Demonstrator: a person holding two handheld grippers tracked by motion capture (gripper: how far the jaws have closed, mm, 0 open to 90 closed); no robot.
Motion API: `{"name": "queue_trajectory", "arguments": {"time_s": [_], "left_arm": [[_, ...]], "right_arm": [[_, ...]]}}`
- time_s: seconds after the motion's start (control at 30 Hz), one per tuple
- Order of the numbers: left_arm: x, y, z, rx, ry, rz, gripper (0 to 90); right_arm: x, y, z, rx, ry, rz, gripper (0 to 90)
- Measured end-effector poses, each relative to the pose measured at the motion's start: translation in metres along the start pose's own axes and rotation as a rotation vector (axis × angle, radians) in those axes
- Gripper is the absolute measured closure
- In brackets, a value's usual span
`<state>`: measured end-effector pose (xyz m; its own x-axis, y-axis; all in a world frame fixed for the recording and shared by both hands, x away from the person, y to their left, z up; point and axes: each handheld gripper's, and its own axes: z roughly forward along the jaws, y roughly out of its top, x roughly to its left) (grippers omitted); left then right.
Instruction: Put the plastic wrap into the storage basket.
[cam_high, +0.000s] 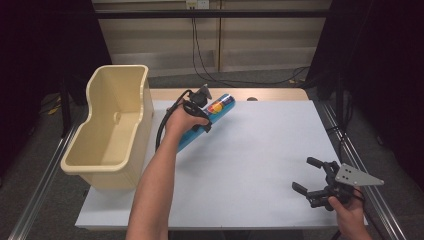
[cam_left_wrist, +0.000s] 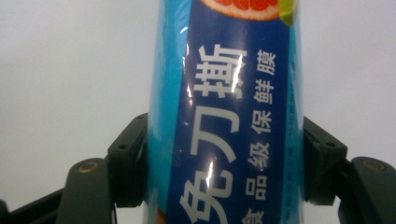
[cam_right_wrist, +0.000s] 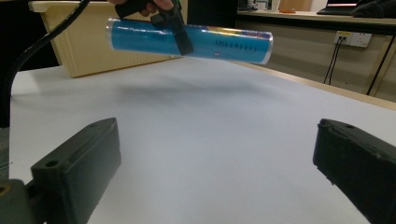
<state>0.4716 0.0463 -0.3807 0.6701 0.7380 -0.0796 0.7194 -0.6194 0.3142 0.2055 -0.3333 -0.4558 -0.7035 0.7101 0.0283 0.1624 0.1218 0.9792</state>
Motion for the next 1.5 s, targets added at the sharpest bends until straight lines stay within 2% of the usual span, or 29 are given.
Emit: {"name": "queue_trajectory", "arguments": {"time_s": [0.03,0.1,0.13,0.23,0.33,0.37,0.4,0.43,0.5,0.57,0.6,0.63,0.67,0.8,0.83,0.97,1.13,1.2,1.37,1.4,1.5], "left_arm": [[0.000,0.000,0.000,0.000,0.000,0.000,31.8],[0.002,-0.001,-0.011,-0.003,0.009,-0.012,31.8],[0.003,-0.003,-0.021,-0.010,-0.004,-0.053,31.8],[0.004,-0.004,-0.031,-0.019,0.004,-0.056,31.8],[0.003,-0.006,-0.050,-0.030,0.002,-0.080,31.8],[0.003,-0.006,-0.050,-0.030,0.002,-0.080,31.8],[0.003,-0.006,-0.059,-0.035,-0.001,-0.092,31.8],[0.003,-0.006,-0.059,-0.035,-0.001,-0.092,31.8],[0.002,-0.009,-0.071,-0.045,-0.007,-0.115,31.8],[0.002,-0.010,-0.076,-0.049,-0.002,-0.114,31.8],[0.003,-0.012,-0.084,-0.056,-0.007,-0.131,31.8],[0.003,-0.012,-0.084,-0.056,-0.007,-0.131,31.8],[0.004,-0.015,-0.092,-0.068,-0.007,-0.153,31.8],[0.006,-0.019,-0.105,-0.069,0.002,-0.169,31.8],[0.007,-0.023,-0.113,-0.081,0.008,-0.182,31.8],[0.010,-0.029,-0.122,-0.089,0.015,-0.202,31.8],[0.016,-0.041,-0.137,-0.081,0.021,-0.235,31.8],[0.019,-0.049,-0.146,-0.093,0.021,-0.270,31.8],[0.024,-0.058,-0.160,-0.091,0.037,-0.287,31.8],[0.027,-0.063,-0.167,-0.096,0.039,-0.311,31.8],[0.030,-0.069,-0.172,-0.106,0.036,-0.333,31.8]], "right_arm": [[0.000,0.000,0.000,0.000,0.000,0.000,0.6],[0.000,0.000,0.000,-0.001,-0.001,-0.001,0.6],[0.000,0.000,0.001,0.000,0.000,-0.001,0.6],[0.000,0.000,0.001,0.000,0.000,-0.002,0.6],[0.001,0.000,0.001,-0.001,-0.001,-0.004,0.6],[0.001,0.000,0.001,-0.001,-0.001,-0.004,0.6],[0.001,0.000,0.001,-0.003,-0.002,-0.003,0.6],[0.001,0.000,0.001,-0.003,-0.002,-0.003,0.6],[0.001,0.000,0.001,-0.004,0.000,0.001,0.6],[0.001,0.000,0.001,-0.004,0.000,0.003,0.6],[0.001,0.000,0.000,-0.004,0.000,0.005,0.6],[0.001,0.000,0.000,-0.004,0.000,0.005,0.6],[0.001,0.000,0.000,-0.004,0.000,0.004,0.6],[0.001,0.000,0.001,0.000,-0.003,-0.001,0.6],[0.001,0.000,0.001,-0.001,-0.002,0.000,0.6],[0.001,0.000,0.001,-0.001,-0.001,-0.002,0.6],[0.001,0.000,0.000,-0.001,-0.004,-0.001,0.6],[0.001,0.001,0.001,-0.002,-0.001,-0.003,0.6],[0.002,0.001,0.001,-0.001,0.000,-0.006,0.6],[0.002,0.000,0.000,0.004,0.000,-0.005,0.6],[0.002,0.000,0.000,0.000,-0.001,-0.003,0.6]]}}
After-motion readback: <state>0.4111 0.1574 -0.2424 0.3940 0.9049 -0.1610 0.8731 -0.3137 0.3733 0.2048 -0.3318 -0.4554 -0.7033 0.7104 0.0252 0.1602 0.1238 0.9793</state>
